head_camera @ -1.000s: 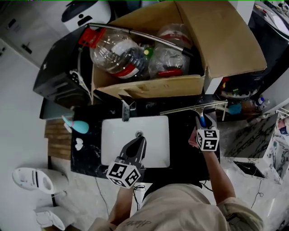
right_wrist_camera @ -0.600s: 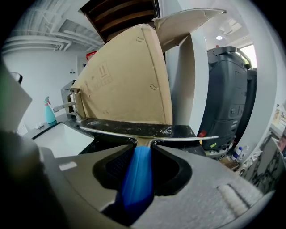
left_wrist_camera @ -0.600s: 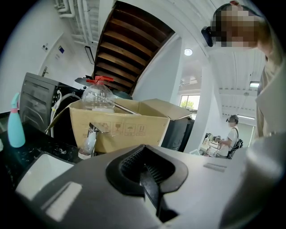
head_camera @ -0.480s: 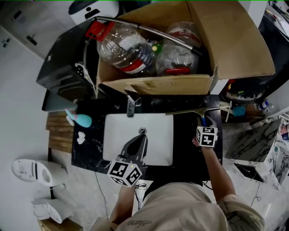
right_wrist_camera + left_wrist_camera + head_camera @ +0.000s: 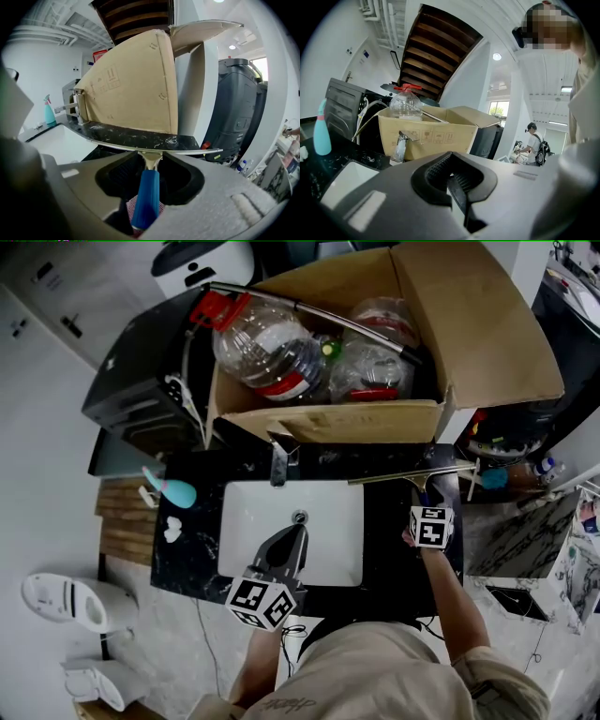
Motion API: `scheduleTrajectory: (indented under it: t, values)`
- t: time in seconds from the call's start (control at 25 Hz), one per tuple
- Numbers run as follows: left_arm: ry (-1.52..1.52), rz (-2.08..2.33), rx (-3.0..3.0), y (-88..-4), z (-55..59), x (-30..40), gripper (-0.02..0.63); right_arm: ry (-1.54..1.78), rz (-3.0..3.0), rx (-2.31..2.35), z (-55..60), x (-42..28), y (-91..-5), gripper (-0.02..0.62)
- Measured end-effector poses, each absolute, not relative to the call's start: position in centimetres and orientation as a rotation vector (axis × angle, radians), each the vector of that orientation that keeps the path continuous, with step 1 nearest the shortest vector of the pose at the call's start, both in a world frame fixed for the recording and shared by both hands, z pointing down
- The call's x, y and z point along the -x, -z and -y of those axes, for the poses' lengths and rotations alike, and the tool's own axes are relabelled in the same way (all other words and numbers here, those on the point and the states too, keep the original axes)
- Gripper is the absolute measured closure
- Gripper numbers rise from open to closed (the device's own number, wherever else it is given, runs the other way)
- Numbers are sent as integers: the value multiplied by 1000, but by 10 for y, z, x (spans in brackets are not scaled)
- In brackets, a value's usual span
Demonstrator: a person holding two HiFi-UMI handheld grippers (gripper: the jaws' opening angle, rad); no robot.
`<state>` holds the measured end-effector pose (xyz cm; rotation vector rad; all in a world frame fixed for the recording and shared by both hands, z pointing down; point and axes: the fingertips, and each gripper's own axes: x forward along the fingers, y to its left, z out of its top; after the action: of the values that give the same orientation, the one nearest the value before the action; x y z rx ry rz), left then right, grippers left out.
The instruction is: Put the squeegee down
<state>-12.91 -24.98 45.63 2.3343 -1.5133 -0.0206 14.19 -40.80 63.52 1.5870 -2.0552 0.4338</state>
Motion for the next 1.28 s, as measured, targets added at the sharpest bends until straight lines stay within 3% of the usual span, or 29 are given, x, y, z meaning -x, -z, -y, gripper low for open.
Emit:
scheduleTrajectory:
  t: [0.44,0.76,0.92,1.28]
  values:
    - [30,1428,-2410,-450,245,117,592,-412,2215,-1598,362,-138,-568,428]
    - [33,1354,-2498,-436,246,102,592,-305,2350,-1592,318,-135,-506,499]
    - [32,1329,-2534,-428,247,98,592,-295,2411,-1607,301,-132,-481,587]
    - [55,1298,-2592,-414,254,86,592,-214,2569,-1486,279,-112,-433,594]
